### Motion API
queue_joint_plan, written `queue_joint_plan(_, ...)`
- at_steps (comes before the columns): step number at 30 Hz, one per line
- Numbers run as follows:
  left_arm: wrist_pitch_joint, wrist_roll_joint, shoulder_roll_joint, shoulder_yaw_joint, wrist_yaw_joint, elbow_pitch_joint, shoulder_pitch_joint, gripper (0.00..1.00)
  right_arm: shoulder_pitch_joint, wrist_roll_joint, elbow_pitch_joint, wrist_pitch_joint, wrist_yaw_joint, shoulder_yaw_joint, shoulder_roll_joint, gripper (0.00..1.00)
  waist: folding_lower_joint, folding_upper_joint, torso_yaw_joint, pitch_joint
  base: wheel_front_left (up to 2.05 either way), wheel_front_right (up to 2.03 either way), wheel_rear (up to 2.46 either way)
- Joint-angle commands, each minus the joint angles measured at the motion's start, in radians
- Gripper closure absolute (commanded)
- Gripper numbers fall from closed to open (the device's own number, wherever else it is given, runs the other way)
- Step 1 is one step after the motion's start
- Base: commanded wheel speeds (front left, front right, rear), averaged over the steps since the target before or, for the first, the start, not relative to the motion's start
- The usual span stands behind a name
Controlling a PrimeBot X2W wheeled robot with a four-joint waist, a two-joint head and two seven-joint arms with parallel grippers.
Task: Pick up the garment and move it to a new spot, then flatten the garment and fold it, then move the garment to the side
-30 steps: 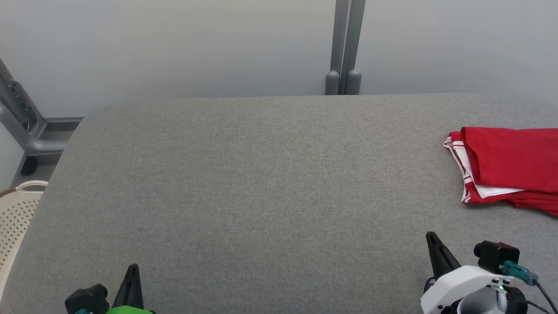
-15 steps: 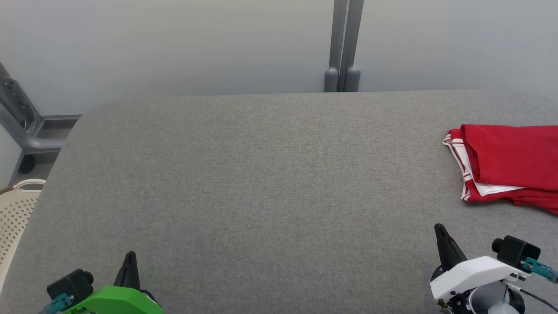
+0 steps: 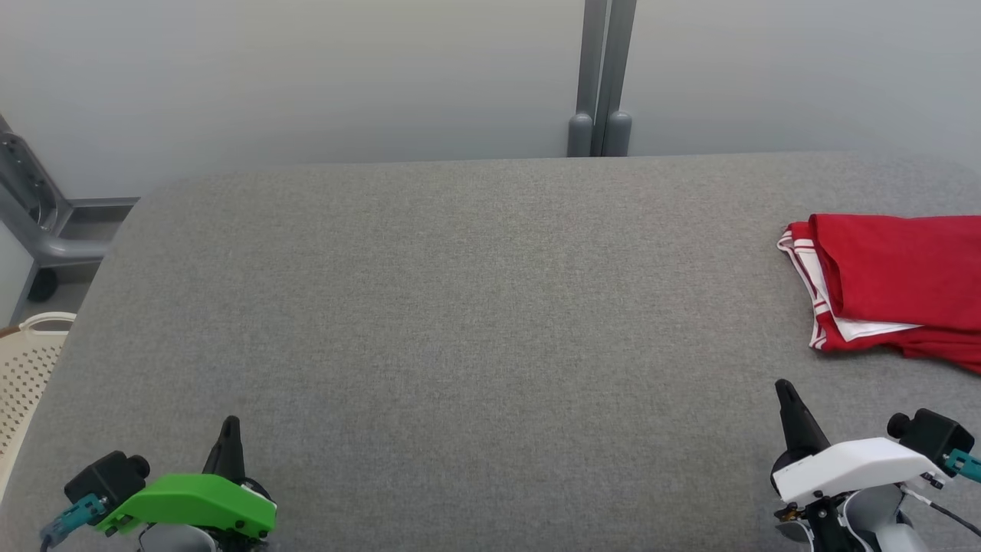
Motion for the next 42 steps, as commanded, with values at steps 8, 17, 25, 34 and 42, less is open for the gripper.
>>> queue_joint_plan(8, 0.028, -0.094, -0.016, 0.039, -0.032, 0.006, -0.063, 1.0, -0.044, 0.112, -0.011, 0.013, 0.0, -0.018, -0.006, 1.0, 0.0, -0.0001, -0.002, 0.005, 0.0, 0.0, 0.0)
queue_joint_plan(17, 0.059, -0.183, -0.037, 0.07, -0.061, 0.024, -0.097, 1.0, -0.059, 0.223, -0.009, 0.028, 0.0, -0.034, -0.007, 1.0, 0.0, -0.0001, -0.005, 0.012, 0.0, 0.0, 0.0)
queue_joint_plan(25, 0.08, -0.25, -0.052, 0.093, -0.082, 0.035, -0.121, 1.0, -0.071, 0.304, -0.007, 0.038, 0.0, -0.046, -0.007, 1.0, 0.0, -0.0001, -0.007, 0.017, 0.0, 0.0, 0.0)
queue_joint_plan(34, 0.106, -0.326, -0.071, 0.119, -0.104, 0.051, -0.149, 1.0, -0.084, 0.397, -0.005, 0.05, 0.0, -0.059, -0.008, 1.0, 0.0, -0.0001, -0.01, 0.024, 0.0, 0.0, 0.0)
queue_joint_plan(42, 0.123, -0.375, -0.082, 0.136, -0.119, 0.06, -0.168, 1.0, -0.091, 0.458, -0.003, 0.058, 0.0, -0.068, -0.009, 1.0, 0.0, -0.0001, -0.012, 0.029, 0.0, 0.0, 0.0)
